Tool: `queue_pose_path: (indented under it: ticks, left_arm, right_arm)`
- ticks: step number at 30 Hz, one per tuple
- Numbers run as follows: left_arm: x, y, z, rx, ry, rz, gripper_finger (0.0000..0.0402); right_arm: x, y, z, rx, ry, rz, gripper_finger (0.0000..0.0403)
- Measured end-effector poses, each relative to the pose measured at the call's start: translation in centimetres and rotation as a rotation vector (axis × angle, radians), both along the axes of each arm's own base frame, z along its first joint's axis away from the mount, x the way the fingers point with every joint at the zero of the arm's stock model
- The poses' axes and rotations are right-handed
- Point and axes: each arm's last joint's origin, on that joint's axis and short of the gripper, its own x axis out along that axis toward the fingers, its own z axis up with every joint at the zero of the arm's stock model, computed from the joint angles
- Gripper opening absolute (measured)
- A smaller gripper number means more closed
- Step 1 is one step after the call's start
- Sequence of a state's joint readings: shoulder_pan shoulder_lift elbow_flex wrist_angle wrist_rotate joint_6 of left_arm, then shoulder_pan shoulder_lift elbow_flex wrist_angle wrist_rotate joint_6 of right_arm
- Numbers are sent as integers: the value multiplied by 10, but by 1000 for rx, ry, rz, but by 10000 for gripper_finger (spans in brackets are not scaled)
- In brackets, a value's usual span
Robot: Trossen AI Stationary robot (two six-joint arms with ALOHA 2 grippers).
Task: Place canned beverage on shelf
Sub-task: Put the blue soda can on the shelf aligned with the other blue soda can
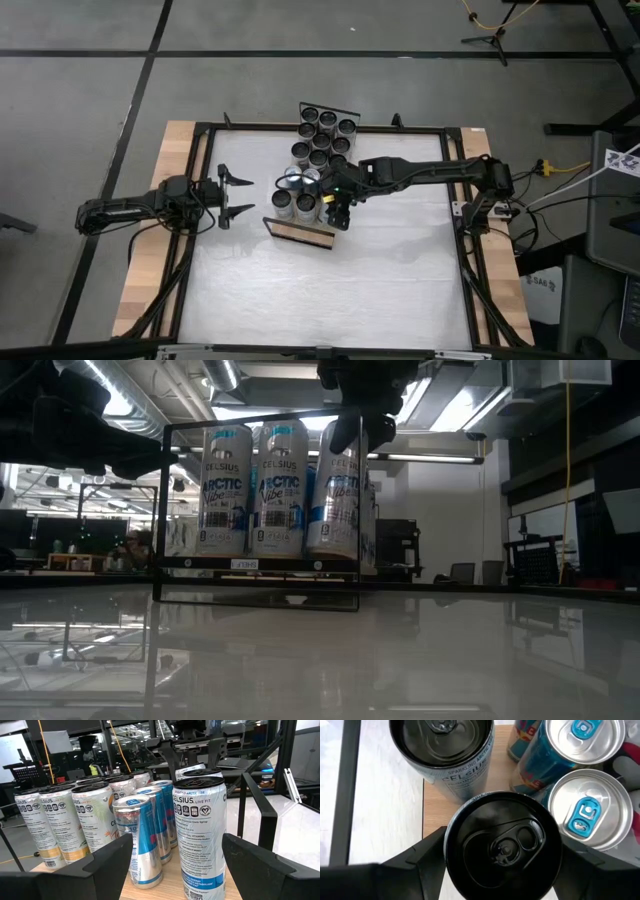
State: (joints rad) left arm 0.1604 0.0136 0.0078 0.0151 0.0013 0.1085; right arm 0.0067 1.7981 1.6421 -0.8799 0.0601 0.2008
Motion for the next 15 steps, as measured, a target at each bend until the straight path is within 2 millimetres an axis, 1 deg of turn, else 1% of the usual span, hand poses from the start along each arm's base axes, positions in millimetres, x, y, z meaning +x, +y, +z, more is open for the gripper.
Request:
queue_pose_path:
  ticks: [13,15]
  left_arm:
    - [0,0,0,0,0,0,302]
    - [0,0,0,0,0,0,302]
  right_arm:
    - [1,0,1,0,-16,0,274]
    - [1,0,1,0,-16,0,279]
